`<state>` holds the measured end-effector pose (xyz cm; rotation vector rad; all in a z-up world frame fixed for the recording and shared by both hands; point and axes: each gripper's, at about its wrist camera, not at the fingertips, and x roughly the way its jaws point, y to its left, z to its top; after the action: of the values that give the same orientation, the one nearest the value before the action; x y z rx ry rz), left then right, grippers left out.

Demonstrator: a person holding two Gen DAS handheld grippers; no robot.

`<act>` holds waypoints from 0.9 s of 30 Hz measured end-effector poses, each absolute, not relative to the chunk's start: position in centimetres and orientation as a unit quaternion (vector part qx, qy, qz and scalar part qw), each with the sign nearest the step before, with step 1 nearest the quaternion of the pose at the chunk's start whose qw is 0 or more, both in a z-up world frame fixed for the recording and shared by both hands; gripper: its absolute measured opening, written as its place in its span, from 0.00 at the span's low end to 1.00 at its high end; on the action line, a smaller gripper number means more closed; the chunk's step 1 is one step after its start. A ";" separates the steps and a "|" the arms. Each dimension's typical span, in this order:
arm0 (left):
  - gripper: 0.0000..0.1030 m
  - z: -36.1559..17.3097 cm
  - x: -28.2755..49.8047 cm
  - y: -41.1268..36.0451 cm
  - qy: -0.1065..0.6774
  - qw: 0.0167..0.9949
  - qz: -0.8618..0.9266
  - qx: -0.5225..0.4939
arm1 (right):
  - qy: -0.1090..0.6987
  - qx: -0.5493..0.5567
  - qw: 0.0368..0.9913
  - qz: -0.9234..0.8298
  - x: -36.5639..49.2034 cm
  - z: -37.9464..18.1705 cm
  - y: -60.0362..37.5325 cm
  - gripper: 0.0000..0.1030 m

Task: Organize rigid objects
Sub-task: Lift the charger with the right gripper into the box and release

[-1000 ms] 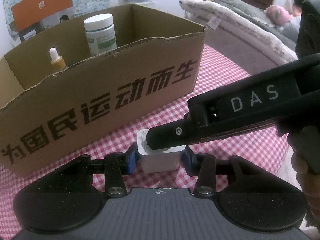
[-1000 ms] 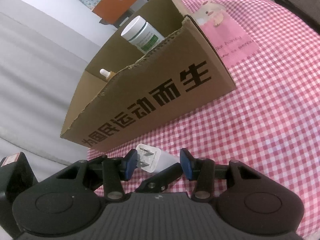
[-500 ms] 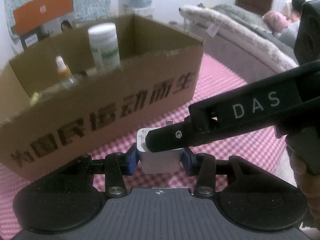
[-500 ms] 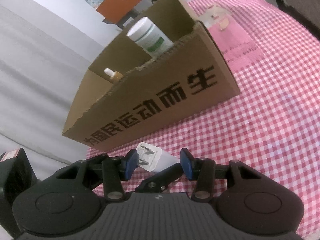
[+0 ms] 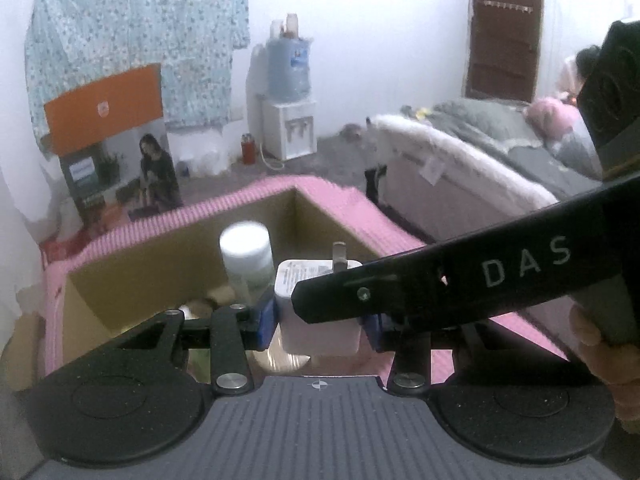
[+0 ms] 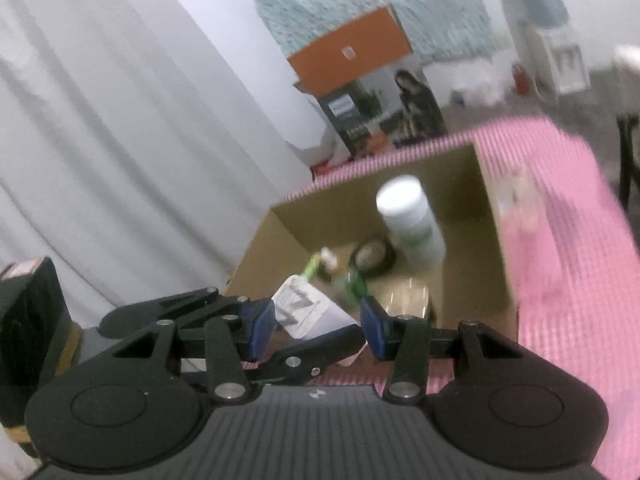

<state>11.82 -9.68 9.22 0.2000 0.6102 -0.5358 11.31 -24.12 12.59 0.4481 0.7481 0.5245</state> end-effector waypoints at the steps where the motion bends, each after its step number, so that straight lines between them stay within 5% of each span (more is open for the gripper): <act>1: 0.41 9.3 12.8 -10.0 0.298 0.913 -0.260 0.094 | 0.358 0.210 0.875 0.250 11.9 13.0 -24.1 0.49; 27: 0.41 2.1 23.6 -13.5 0.444 0.862 -0.242 0.027 | 0.498 0.076 0.834 0.223 26.5 8.3 -24.7 0.47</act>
<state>23.61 -13.45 2.13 0.0575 0.9315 -0.5067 26.54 -24.66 8.29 0.1600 1.0556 0.4718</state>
